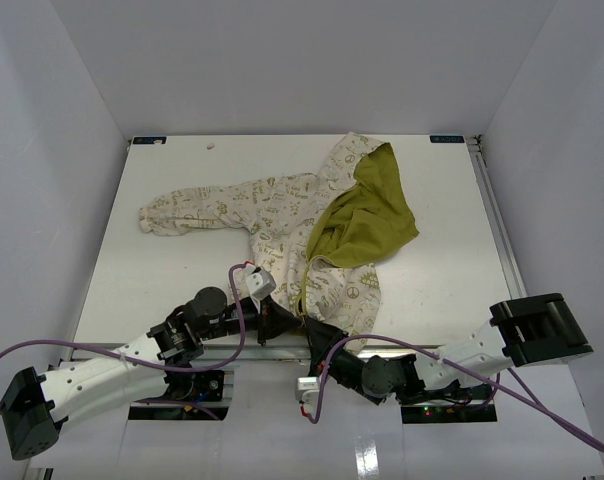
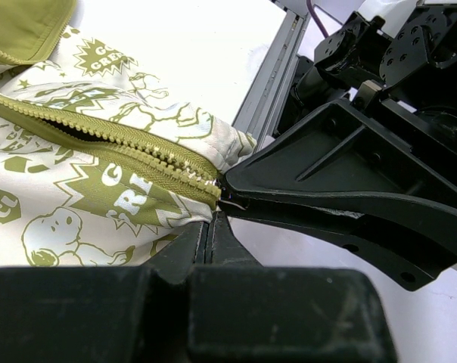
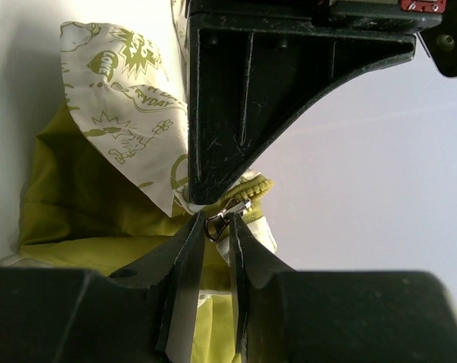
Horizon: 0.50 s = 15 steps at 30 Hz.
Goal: Zip up the jacket
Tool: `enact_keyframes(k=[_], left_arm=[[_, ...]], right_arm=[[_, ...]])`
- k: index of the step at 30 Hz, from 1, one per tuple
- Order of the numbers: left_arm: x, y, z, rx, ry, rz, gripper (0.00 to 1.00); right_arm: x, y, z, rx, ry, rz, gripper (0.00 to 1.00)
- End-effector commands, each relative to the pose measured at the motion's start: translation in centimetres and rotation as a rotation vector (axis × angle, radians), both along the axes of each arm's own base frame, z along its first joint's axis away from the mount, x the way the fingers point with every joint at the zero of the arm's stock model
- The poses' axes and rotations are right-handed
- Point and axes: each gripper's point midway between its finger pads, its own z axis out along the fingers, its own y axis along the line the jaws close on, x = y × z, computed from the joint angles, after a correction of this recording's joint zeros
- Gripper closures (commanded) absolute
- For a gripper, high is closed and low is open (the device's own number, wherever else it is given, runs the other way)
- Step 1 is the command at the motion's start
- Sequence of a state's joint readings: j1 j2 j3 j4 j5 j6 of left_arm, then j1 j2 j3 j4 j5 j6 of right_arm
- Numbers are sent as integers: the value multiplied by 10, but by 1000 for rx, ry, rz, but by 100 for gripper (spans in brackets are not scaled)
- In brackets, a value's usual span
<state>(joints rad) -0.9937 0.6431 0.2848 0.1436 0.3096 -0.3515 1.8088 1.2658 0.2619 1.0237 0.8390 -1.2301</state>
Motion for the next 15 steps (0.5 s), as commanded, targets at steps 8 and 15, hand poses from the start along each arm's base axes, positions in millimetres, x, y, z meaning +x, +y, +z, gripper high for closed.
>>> enact_keyframes(k=[8,15], left_arm=[[-3,1,-3,10,1,-17,100],[-3,1,-4,13,0,-17,100]], right_arm=[[-4,4,39,169,26,-1,73],[-6,3,37,170,36,10,73]])
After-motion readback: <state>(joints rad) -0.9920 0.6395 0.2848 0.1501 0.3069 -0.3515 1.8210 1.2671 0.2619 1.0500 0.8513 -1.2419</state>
